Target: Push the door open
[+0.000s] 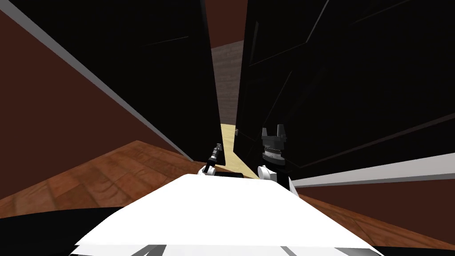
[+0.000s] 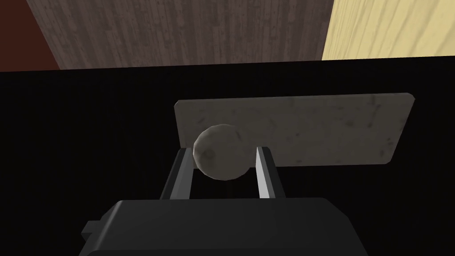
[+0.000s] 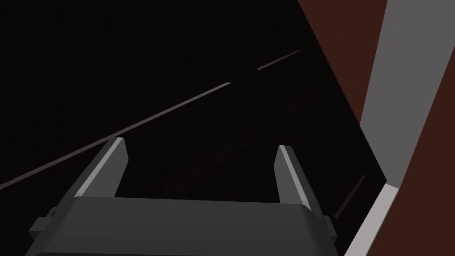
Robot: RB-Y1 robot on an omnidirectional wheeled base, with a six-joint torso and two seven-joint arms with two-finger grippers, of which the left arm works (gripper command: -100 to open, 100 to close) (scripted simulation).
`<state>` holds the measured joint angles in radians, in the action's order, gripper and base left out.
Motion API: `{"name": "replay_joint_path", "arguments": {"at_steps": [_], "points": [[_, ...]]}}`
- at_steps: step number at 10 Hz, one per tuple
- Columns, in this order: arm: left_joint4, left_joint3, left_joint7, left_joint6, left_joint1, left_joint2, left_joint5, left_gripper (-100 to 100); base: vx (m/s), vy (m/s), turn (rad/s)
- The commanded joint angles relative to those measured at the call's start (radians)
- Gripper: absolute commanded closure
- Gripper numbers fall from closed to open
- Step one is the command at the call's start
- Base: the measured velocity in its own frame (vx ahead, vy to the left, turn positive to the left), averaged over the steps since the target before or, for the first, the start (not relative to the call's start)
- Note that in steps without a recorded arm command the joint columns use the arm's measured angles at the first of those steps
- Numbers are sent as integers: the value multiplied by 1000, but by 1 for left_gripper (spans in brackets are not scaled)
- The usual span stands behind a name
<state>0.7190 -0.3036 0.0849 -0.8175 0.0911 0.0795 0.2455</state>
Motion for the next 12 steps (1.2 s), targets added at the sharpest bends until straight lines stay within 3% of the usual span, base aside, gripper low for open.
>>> {"name": "replay_joint_path", "arguments": {"at_steps": [1, 3, 4, 10, 12], "points": [[13, 37, 15, -8, 5, 17, 22, 100, 19, 33, -198], [10, 56, 27, -13, 8, 17, 35, 100, 23, 46, -49], [47, 42, 26, 22, -21, 14, 26, -100, -116, 9, 29], [51, 46, 29, 55, -26, -8, 26, -100, -213, -68, 51], [43, 53, 44, 44, -25, -6, 30, -100, 4, -12, -33]]}}
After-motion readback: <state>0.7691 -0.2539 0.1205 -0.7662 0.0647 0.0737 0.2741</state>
